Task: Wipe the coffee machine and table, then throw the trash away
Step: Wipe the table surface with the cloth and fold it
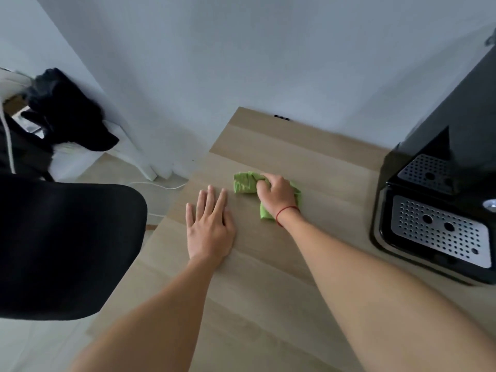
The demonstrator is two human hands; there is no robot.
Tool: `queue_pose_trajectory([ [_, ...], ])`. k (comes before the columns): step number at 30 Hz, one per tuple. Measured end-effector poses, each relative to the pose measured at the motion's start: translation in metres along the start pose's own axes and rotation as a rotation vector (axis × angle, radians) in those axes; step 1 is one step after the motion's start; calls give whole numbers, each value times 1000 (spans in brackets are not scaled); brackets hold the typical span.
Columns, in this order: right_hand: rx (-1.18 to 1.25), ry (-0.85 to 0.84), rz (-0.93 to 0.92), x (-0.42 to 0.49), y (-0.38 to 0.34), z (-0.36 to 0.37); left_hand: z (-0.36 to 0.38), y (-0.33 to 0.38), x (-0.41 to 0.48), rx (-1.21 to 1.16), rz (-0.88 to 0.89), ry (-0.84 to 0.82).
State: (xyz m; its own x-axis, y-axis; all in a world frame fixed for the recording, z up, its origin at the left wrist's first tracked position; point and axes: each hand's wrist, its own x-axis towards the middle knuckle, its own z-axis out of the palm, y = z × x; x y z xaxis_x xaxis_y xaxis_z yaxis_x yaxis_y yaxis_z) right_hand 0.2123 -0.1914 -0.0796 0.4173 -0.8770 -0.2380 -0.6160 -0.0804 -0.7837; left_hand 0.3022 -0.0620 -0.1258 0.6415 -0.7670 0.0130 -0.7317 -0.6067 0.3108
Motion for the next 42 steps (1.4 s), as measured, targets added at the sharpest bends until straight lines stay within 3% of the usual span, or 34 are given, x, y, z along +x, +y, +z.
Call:
queue_pose_trajectory([
  [8,58,-87,-54,-70,18,11,-9,-3,-4,-76,57,-74],
  [12,112,-137,-23,-99,23,1,-27,-13,-28,-176,-14,-131],
  [18,95,48,-130,-49,-2,-50,-24,-24,-61,-37,-113,-44],
  [21,62,138,-99,-13,5,-77,-17,-24,-58,-23,-132,1],
  [26,47,130,0,-13,47,-58,-14,-26,-57,-23,-132,14],
  [34,90,92,3,-75,55,-37,-17,-15,-57,-30,-181,-3],
  [38,150,64,41,-112,55,-32,-19,22,-55,-71,-292,-49],
  [42,339,121,100,-119,52,-46,-11,47,-61,-95,-206,-85],
])
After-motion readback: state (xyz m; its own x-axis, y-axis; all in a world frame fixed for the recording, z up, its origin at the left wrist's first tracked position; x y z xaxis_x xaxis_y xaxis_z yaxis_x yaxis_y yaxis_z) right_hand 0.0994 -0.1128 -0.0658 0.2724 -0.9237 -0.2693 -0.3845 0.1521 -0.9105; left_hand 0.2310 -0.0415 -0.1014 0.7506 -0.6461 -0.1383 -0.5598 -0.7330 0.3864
